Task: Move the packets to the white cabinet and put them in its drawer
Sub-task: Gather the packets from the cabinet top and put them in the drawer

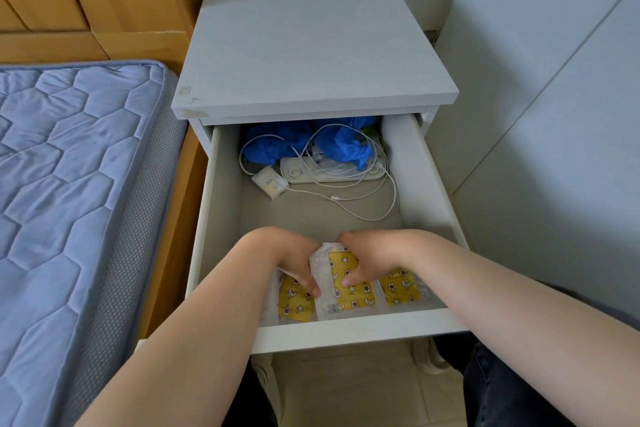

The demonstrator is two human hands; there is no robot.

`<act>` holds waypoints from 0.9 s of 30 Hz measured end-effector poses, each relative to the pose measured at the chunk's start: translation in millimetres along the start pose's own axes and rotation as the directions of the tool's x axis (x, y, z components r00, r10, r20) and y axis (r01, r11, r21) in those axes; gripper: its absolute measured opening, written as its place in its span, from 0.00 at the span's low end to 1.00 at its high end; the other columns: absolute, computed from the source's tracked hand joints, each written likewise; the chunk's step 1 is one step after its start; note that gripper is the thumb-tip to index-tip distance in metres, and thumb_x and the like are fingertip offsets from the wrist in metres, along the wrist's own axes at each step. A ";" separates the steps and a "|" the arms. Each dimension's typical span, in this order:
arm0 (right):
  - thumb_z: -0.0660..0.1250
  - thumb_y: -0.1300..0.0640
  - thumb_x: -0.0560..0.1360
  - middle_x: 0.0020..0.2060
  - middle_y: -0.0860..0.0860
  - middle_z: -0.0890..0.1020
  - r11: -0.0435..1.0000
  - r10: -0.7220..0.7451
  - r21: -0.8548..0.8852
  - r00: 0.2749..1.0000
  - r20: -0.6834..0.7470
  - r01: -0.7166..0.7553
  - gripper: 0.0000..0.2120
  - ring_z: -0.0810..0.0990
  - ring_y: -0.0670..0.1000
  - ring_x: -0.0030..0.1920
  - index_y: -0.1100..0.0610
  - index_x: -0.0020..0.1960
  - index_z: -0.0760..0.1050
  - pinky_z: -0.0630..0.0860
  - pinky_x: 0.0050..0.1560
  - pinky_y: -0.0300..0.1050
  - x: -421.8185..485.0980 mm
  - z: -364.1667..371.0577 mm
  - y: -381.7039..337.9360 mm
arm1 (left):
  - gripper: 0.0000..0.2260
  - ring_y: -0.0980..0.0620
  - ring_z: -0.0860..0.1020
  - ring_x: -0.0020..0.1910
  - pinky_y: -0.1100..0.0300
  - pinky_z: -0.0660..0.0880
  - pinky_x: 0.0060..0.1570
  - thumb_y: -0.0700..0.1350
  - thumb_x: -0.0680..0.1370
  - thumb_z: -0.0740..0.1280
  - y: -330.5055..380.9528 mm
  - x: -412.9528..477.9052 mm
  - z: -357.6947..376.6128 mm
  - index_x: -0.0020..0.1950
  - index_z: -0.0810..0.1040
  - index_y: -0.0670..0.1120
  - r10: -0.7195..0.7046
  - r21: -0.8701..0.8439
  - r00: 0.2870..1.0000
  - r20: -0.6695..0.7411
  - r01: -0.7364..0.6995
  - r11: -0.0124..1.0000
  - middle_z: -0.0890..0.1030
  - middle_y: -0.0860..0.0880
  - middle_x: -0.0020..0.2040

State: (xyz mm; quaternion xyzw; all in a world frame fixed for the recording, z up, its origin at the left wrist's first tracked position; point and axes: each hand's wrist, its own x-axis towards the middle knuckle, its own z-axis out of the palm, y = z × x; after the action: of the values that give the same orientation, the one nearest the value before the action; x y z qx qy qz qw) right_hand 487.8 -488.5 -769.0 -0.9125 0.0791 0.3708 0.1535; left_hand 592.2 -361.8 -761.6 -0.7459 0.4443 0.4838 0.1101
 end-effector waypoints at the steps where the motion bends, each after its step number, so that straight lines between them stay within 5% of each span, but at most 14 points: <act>1: 0.68 0.40 0.73 0.67 0.52 0.71 0.999 -0.009 -0.037 1.000 -0.002 0.009 0.36 0.74 0.55 0.63 0.55 0.73 0.59 0.73 0.58 0.48 0.1 0.6 -1.1 | 0.30 0.49 0.76 0.62 0.57 0.71 0.60 0.56 0.70 0.74 0.3 0.5 0.1 0.69 0.68 0.52 -0.001 -0.001 1.000 0.008 0.001 1.000 0.76 0.51 0.65; 5: 0.69 0.37 0.70 0.68 0.51 0.70 0.995 -0.013 -0.095 1.000 -0.017 0.011 0.39 0.73 0.55 0.64 0.54 0.73 0.58 0.72 0.59 0.50 0.6 2.9 -2.6 | 0.41 0.48 0.72 0.67 0.53 0.69 0.65 0.58 0.68 0.76 2.8 2.6 2.7 0.74 0.60 0.51 -0.007 0.008 0.999 -0.053 0.008 1.000 0.71 0.51 0.70; 13: 0.73 0.39 0.67 0.65 0.48 0.73 0.996 -0.013 0.092 0.999 -0.041 0.017 0.40 0.76 0.52 0.61 0.50 0.72 0.61 0.76 0.59 0.50 -3.4 -5.4 9.9 | 0.30 0.51 0.76 0.59 0.60 0.72 0.51 0.54 0.69 0.76 1.6 5.0 -1.7 0.68 0.69 0.53 0.074 -0.034 0.982 -0.174 -0.081 0.996 0.77 0.54 0.62; 22: 0.73 0.41 0.68 0.70 0.48 0.68 0.989 -0.012 0.145 0.996 -0.086 0.025 0.42 0.72 0.52 0.66 0.49 0.75 0.57 0.72 0.63 0.51 -2.0 -8.3 13.9 | 0.39 0.51 0.71 0.67 0.55 0.70 0.63 0.56 0.69 0.75 -1.5 9.1 -3.0 0.75 0.61 0.54 0.060 -0.036 0.966 -0.253 -0.072 0.997 0.70 0.54 0.71; 27: 0.70 0.40 0.71 0.72 0.48 0.66 0.983 0.010 0.181 0.990 -0.137 0.015 0.39 0.71 0.51 0.67 0.49 0.75 0.58 0.71 0.64 0.49 -2.1 -10.6 20.3 | 0.35 0.51 0.69 0.69 0.56 0.67 0.64 0.55 0.73 0.72 -2.2 10.9 -5.3 0.76 0.60 0.53 0.063 -0.038 0.947 -0.315 -0.079 0.996 0.69 0.52 0.72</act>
State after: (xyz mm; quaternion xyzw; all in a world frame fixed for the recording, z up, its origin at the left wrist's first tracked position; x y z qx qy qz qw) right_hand 487.9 -511.1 -764.9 -0.9182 0.1217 0.2980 0.2309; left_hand 598.7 -369.7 -768.4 -0.7993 0.4704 0.3739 0.0019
